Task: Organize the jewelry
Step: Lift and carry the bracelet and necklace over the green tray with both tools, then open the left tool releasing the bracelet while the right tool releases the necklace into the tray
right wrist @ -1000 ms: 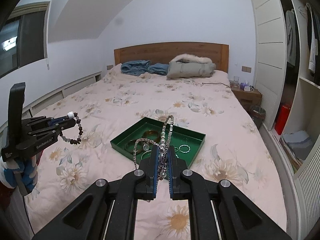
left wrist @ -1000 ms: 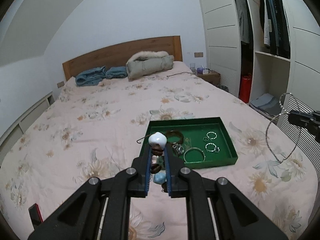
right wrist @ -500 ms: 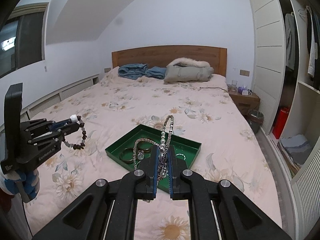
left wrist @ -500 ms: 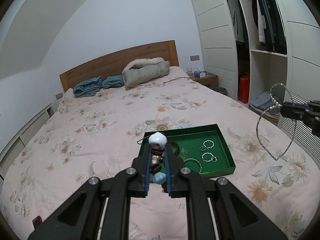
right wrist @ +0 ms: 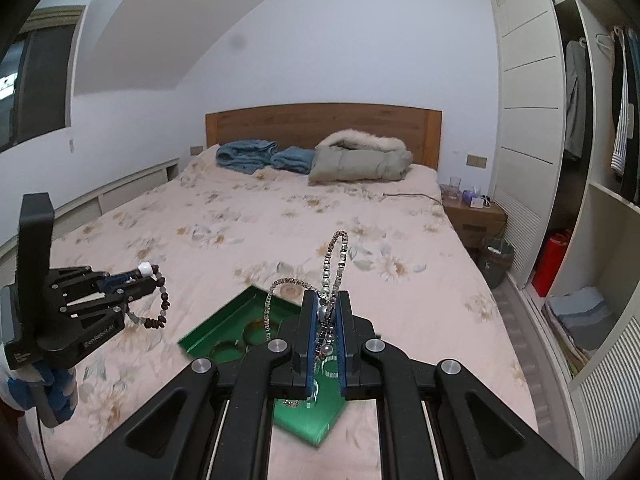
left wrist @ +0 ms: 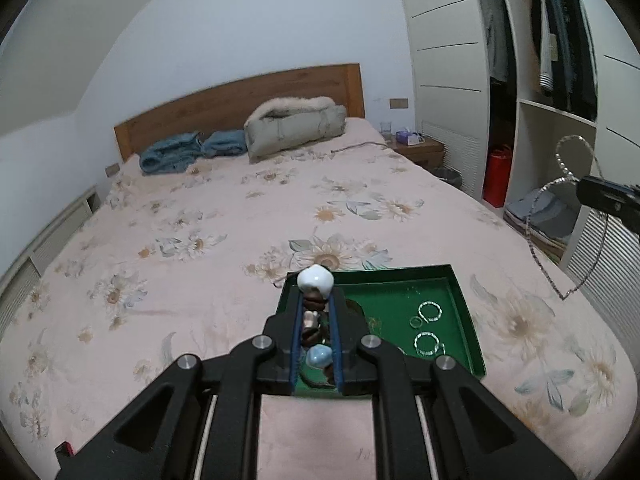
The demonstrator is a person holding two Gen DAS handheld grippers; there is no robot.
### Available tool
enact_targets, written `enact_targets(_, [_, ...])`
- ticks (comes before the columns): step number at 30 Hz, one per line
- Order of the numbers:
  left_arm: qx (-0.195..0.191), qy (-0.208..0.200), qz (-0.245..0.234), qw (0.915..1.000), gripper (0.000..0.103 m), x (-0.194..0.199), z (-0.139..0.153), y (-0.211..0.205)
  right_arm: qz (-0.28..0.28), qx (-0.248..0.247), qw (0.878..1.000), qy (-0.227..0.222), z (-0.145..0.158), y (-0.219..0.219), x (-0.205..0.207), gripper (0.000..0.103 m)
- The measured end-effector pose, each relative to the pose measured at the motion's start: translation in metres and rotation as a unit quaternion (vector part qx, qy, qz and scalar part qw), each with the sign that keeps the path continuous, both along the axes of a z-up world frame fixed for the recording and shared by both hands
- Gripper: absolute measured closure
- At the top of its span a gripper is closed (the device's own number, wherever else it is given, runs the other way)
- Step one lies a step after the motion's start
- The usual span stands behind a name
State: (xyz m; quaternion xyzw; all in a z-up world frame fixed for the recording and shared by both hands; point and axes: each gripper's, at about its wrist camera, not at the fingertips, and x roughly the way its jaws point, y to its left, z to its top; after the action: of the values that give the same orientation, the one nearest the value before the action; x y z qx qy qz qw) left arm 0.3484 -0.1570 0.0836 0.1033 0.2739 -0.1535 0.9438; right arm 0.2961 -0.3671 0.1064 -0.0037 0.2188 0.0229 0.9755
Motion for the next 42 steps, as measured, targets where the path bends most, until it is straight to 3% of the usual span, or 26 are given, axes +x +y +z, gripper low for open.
enact_targets(5, [-0.004, 0.045, 0.005, 0.9990, 0.091, 0.039, -0.039, -0.009, 0.004, 0.024, 0.999, 0.027, -0.039, -0.001, 0.042, 0.094])
enact_targets(13, [0.001, 0.132, 0.017, 0.9911, 0.091, 0.093, -0.145, -0.019, 0.031, 0.051, 0.989, 0.132, -0.158, 0.022, 0.109, 0.094])
enact_targets(21, [-0.012, 0.169, 0.052, 0.9841, 0.091, 0.120, -0.191, -0.002, 0.033, 0.053, 0.980, 0.190, -0.219, 0.032, 0.131, 0.094])
enact_targets(25, [-0.015, 0.181, 0.050, 0.9821, 0.090, 0.123, -0.199, 0.000, 0.024, 0.046, 0.979, 0.199, -0.225, 0.028, 0.129, 0.090])
enact_targets(27, [-0.019, 0.186, 0.047, 0.9811, 0.089, 0.123, -0.198, 0.001, 0.024, 0.045, 0.978, 0.200, -0.223, 0.026, 0.127, 0.069])
enact_targets(29, [-0.028, 0.190, 0.044, 0.9804, 0.079, 0.122, -0.194, 0.004, 0.022, 0.046, 0.979, 0.197, -0.218, 0.023, 0.121, 0.057])
enact_targets(31, [-0.039, 0.184, 0.043, 0.9812, 0.068, 0.119, -0.185, 0.007, 0.019, 0.047, 0.980, 0.191, -0.209, 0.020, 0.115, 0.056])
enact_targets(36, [-0.053, 0.165, 0.045, 0.9839, 0.064, 0.105, -0.150, 0.014, 0.012, 0.050, 0.985, 0.166, -0.178, 0.014, 0.096, 0.056])
enact_targets(42, [-0.054, 0.123, 0.049, 0.9897, 0.059, 0.061, -0.102, 0.027, 0.010, 0.048, 0.991, 0.123, -0.135, 0.022, 0.050, 0.049])
